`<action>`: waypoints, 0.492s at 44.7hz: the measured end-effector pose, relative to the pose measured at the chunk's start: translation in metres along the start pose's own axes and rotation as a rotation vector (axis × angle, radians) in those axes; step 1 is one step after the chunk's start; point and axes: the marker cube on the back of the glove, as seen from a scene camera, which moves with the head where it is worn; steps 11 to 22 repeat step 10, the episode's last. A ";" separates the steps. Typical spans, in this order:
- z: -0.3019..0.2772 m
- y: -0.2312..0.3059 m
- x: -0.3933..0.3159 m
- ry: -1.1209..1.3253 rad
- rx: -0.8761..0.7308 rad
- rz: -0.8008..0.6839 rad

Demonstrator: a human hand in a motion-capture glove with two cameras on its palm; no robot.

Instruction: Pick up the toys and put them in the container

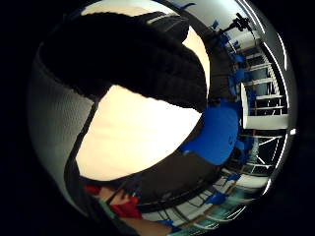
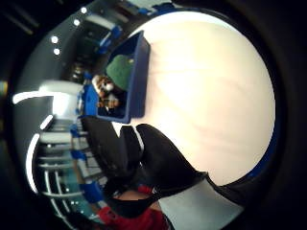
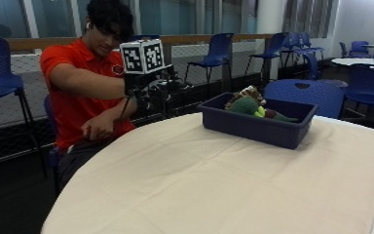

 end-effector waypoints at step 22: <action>-0.005 0.009 0.008 -0.024 -0.012 0.015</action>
